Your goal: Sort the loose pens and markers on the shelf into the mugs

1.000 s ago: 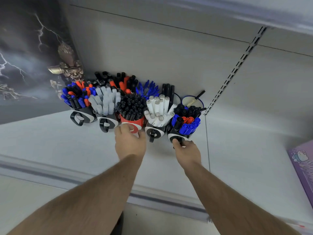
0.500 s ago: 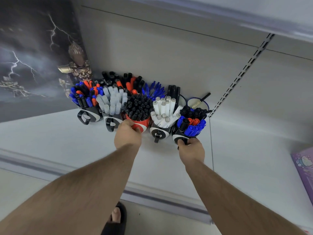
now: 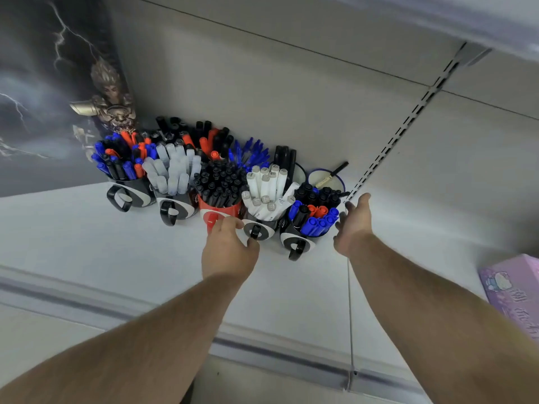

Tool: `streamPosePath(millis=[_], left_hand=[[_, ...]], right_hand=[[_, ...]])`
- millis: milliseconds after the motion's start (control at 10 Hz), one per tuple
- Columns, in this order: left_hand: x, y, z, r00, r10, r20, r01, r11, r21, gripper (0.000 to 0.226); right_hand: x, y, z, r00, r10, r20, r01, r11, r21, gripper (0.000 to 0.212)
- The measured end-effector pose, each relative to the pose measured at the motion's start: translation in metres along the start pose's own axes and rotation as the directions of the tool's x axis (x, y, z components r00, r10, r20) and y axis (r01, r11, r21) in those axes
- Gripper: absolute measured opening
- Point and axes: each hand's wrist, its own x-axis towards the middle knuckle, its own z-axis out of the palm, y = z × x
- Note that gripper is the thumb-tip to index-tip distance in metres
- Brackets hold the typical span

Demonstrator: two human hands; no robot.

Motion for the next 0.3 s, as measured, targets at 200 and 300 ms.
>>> streamPosePath(millis=[200,300], left_hand=[[0.005,-0.001,0.002,0.999,-0.018,0.048,0.017,0.999,0.029,0.038],[0.003,0.002,-0.005,0.997,0.032,0.071,-0.040,0.993,0.111,0.046]], right_hand=[[0.004,0.001,0.005,0.999,0.009,0.045,-0.010,1.000,0.021,0.083],[-0.022,0.007,0.001,0.999,-0.021,-0.031,0.018,0.996,-0.084,0.078]])
